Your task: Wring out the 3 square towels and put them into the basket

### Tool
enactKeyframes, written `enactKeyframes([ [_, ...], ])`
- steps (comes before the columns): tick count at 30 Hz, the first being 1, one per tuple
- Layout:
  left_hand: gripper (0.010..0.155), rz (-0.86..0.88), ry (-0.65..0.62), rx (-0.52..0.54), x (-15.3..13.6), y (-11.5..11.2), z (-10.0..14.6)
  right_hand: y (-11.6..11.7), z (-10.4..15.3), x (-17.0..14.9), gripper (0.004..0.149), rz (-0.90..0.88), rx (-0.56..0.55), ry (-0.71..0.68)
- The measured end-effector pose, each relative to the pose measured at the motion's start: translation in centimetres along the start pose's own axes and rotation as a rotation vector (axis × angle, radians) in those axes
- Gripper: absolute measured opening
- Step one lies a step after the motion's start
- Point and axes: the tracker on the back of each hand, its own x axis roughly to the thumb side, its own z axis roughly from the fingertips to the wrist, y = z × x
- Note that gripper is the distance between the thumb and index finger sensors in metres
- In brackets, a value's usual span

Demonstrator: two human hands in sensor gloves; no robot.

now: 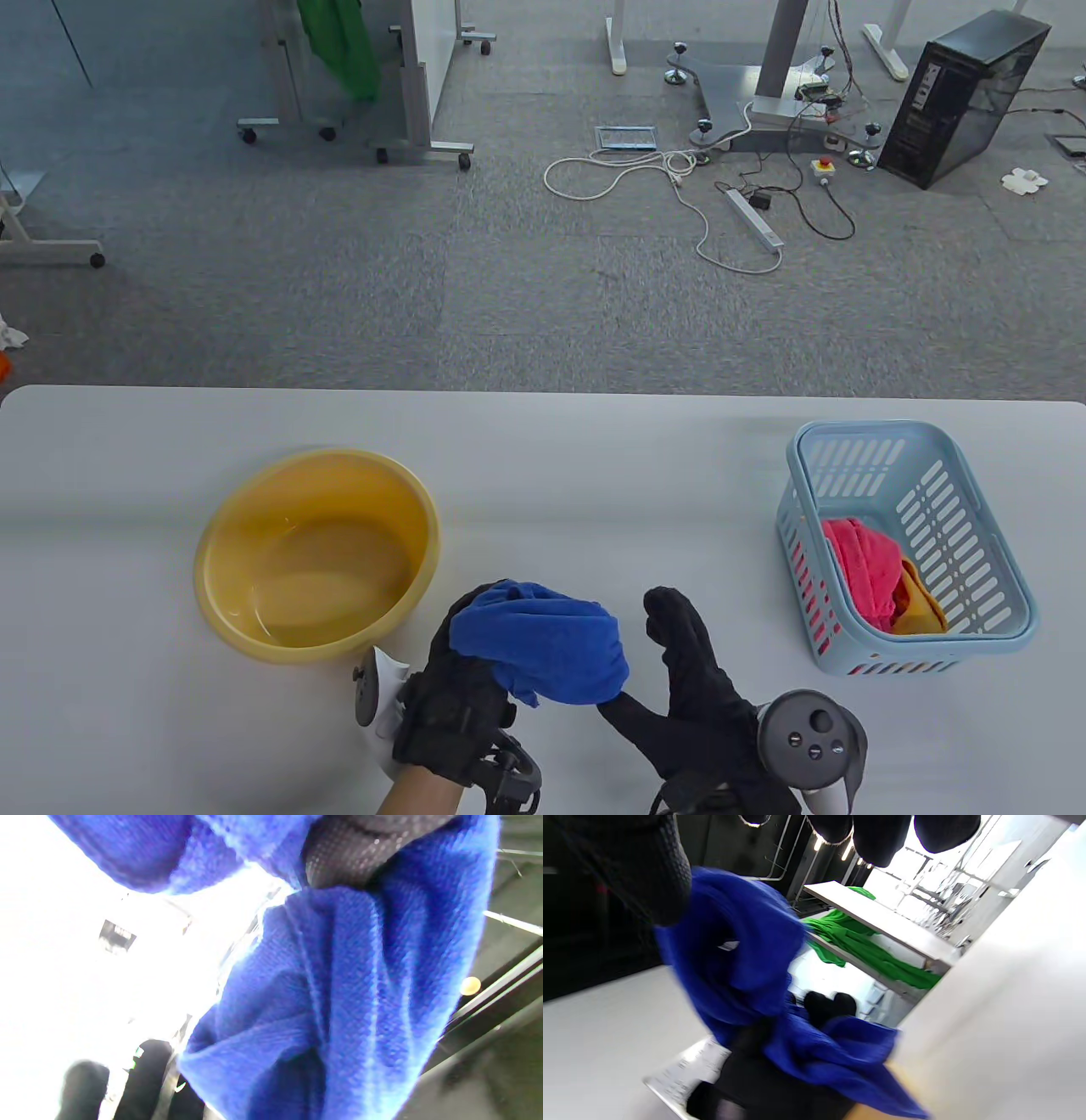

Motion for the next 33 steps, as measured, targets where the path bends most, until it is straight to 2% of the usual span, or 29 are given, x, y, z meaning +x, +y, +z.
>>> enactKeyframes([
  [4,0.048,-0.120,-0.011,0.010,0.2,-0.2,0.1,0.5,0.3,1.4,0.106,0.106,0.000,-0.055],
  [8,0.049,-0.235,-0.029,-0.018,0.1,-1.1,0.1,1.5,0.2,1.1,0.116,0.172,0.016,-0.082],
  [12,0.050,-0.349,-0.062,-0.069,0.3,-2.0,0.1,1.9,-0.1,0.2,0.122,0.241,0.033,-0.020],
  [18,0.051,-0.257,-0.079,-0.140,0.1,-2.6,-0.1,2.2,-0.4,-0.7,0.122,0.245,0.069,0.042],
  [24,0.052,-0.083,-0.009,-0.257,-0.7,-3.5,0.0,2.8,-0.6,-1.2,0.121,0.240,0.116,0.071],
  [33,0.056,0.128,0.030,-0.411,-1.1,-5.4,0.1,4.0,-0.8,-2.1,0.120,0.013,0.216,0.065],
])
